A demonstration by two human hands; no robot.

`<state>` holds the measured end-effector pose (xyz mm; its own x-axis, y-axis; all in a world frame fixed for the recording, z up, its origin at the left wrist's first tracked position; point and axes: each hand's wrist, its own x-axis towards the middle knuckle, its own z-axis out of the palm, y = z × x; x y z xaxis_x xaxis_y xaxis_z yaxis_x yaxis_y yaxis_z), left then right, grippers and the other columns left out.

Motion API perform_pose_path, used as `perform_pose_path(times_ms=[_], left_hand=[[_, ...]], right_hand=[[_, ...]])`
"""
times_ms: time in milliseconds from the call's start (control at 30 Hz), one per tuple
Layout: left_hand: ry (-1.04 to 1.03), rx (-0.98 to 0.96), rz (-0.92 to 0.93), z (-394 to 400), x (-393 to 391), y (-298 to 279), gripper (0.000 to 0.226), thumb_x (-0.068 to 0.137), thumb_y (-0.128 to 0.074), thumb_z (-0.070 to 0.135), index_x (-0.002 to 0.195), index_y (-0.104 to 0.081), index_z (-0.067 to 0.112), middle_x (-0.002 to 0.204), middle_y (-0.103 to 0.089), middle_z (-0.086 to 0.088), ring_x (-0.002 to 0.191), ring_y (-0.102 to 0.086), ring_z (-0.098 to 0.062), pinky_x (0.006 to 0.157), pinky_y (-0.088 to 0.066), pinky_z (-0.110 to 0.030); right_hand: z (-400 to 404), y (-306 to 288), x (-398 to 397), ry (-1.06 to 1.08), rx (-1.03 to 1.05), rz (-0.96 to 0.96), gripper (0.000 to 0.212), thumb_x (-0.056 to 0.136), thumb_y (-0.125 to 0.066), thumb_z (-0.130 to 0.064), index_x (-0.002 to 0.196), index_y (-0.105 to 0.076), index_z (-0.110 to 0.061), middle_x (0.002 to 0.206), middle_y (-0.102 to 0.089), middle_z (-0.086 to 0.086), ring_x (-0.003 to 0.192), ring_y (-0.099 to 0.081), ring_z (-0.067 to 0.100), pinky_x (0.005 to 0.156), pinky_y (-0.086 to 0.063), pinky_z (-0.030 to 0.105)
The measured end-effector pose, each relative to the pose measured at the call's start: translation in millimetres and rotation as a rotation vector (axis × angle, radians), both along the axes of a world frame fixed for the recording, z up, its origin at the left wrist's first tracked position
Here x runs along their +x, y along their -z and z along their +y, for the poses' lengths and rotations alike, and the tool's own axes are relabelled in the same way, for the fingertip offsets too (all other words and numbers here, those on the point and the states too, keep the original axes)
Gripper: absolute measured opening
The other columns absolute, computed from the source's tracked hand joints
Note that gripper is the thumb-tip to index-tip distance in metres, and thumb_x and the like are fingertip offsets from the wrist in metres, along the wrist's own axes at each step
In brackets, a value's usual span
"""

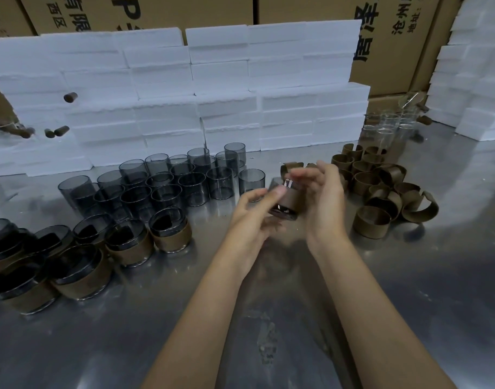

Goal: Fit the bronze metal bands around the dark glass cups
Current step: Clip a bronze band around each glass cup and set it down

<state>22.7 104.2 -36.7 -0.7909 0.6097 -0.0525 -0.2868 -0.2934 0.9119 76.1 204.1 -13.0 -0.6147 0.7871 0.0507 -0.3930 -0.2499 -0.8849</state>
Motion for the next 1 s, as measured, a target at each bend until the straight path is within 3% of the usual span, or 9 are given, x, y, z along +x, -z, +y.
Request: perform_pose_path(times_ms=[67,133,267,433,633,767,833,900,1000], left_hand=[[0.002,0.173,-0.191,-5.0,-5.3,-4.3,0.048,0.090,-0.073,0.033,0.126,-0.061,0.004,0.098,-0.074,-0.013,0.093,-0.071,-0.026,0.078,-0.061,-0.034],[-0.006,0.338,-0.371,-11.6,-10.1,-7.7,0.043,0.100,-0.060,0.032,0.130,-0.060,0.002,0.108,-0.073,-0.018,0.113,-0.068,-0.032,0.090,-0.060,-0.041],[-0.067,0.484,-0.469,-18.7,-15.2,-12.8,0.051,0.106,-0.049,0.036,0.140,-0.053,-0.002,0.124,-0.068,-0.023,0.116,-0.067,-0.033,0.083,-0.064,-0.041],[-0.081,0.475,-0.431,-21.1,-17.5,-12.1,0.058,0.107,-0.045,0.041,0.144,-0.048,-0.004,0.144,-0.056,-0.025,0.131,-0.059,-0.037,0.101,-0.056,-0.043],[-0.076,0.336,-0.284,-18.6,-20.3,-5.4,0.056,0.107,-0.039,0.047,0.124,-0.061,-0.002,0.113,-0.074,-0.020,0.119,-0.066,-0.038,0.099,-0.056,-0.039],[-0.120,0.073,-0.106,-15.4,-21.4,-0.8,0.062,0.107,-0.036,0.050,0.134,-0.060,-0.001,0.127,-0.069,-0.022,0.121,-0.066,-0.036,0.102,-0.055,-0.043],[-0.160,-0.062,-0.017,-14.8,-20.9,-1.2,0.060,0.104,-0.040,0.057,0.132,-0.065,0.009,0.122,-0.073,-0.016,0.118,-0.068,-0.031,0.105,-0.052,-0.045],[-0.220,-0.160,0.043,-16.0,-20.0,-3.8,0.054,0.099,-0.048,0.063,0.125,-0.068,0.020,0.113,-0.076,-0.006,0.109,-0.072,-0.022,0.098,-0.055,-0.039],[-0.299,-0.319,0.193,-17.9,-20.3,-3.9,0.050,0.092,-0.060,0.064,0.126,-0.064,0.027,0.108,-0.070,0.009,0.107,-0.067,-0.011,0.084,-0.050,-0.023]], right_hand=[[-3.3,1.3,-1.2,-0.134,-0.031,-0.032,0.041,0.102,-0.041,-0.029,0.110,-0.076,-0.009,0.117,-0.075,0.010,0.098,-0.063,0.015,0.089,-0.045,0.034],[-6.1,5.1,-2.2,-0.287,-0.062,-0.055,0.043,0.100,-0.040,-0.025,0.128,-0.067,-0.007,0.126,-0.070,0.011,0.106,-0.059,0.019,0.090,-0.045,0.036],[-15.5,9.8,-5.3,-0.464,0.066,-0.147,0.042,0.094,-0.049,-0.012,0.133,-0.065,-0.013,0.131,-0.070,0.007,0.118,-0.063,0.023,0.108,-0.046,0.045],[-18.3,14.3,-8.2,-0.458,0.179,-0.191,0.052,0.079,-0.073,-0.023,0.130,-0.068,-0.027,0.130,-0.070,0.004,0.120,-0.066,0.017,0.109,-0.047,0.047],[-20.9,16.8,-8.0,-0.410,0.262,-0.230,0.062,0.070,-0.080,-0.032,0.130,-0.064,-0.027,0.122,-0.073,0.008,0.118,-0.067,0.020,0.109,-0.049,0.046],[-21.4,20.4,-11.0,-0.320,0.343,-0.255,0.053,0.080,-0.085,-0.020,0.128,-0.063,-0.024,0.115,-0.074,-0.004,0.104,-0.071,0.007,0.085,-0.054,0.021],[-22.1,23.2,-13.1,-0.290,0.413,-0.292,0.054,0.081,-0.085,-0.017,0.129,-0.062,-0.023,0.117,-0.072,-0.003,0.104,-0.071,0.010,0.083,-0.055,0.021],[-22.5,28.0,-14.7,-0.260,0.548,-0.340,0.060,0.078,-0.086,-0.016,0.131,-0.059,-0.024,0.119,-0.070,-0.003,0.109,-0.068,0.014,0.093,-0.054,0.026],[-23.2,33.4,-14.5,-0.214,0.819,-0.455,0.062,0.075,-0.085,-0.024,0.128,-0.055,-0.031,0.112,-0.068,-0.011,0.107,-0.063,0.008,0.084,-0.049,0.021]])
